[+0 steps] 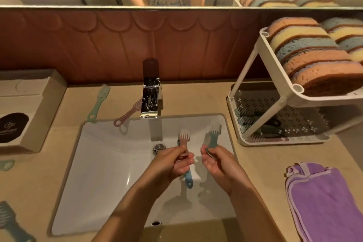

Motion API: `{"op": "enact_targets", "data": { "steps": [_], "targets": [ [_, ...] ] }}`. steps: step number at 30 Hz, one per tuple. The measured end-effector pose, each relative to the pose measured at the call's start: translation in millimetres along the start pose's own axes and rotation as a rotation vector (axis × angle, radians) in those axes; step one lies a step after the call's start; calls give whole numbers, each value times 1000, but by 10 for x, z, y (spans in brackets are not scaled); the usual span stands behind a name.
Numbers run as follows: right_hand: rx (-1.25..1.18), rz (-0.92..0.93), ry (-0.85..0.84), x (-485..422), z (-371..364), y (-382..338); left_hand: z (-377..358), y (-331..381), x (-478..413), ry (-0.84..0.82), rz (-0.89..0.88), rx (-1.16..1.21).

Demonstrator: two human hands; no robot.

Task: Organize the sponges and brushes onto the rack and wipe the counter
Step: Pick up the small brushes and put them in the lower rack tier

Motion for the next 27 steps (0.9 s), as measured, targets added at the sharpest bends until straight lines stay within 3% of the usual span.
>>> {"op": "enact_targets", "data": {
  "steps": [3,7,11,15,21,27],
  "targets": [
    [158,-3,28,171,177,99,42,-129,151,-38,41,48],
    [261,-72,-5,412,329,237,51,-347,334,-84,39,-84],
    [332,-154,-161,583,376,303,42,-425,438,-64,43,-74],
    [315,-185,-212,727,392,299,23,-450,503,-90,21,16],
    [457,-4,-92,746,507,245,-60,-457,526,-127,-10,58],
    [633,137,-117,751,551,54,-185,-349,452,-186,-3,63]
  ]
}}
Point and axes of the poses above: each hand's wrist, its own x-axis away from the middle knuckle, its own z-axis out of the back of the hand, y = z × x, the point moved 1 cm from there along -x, towards the middle knuckle, and after that the axes turned 14 degrees about -x, right-handed, at the moved point
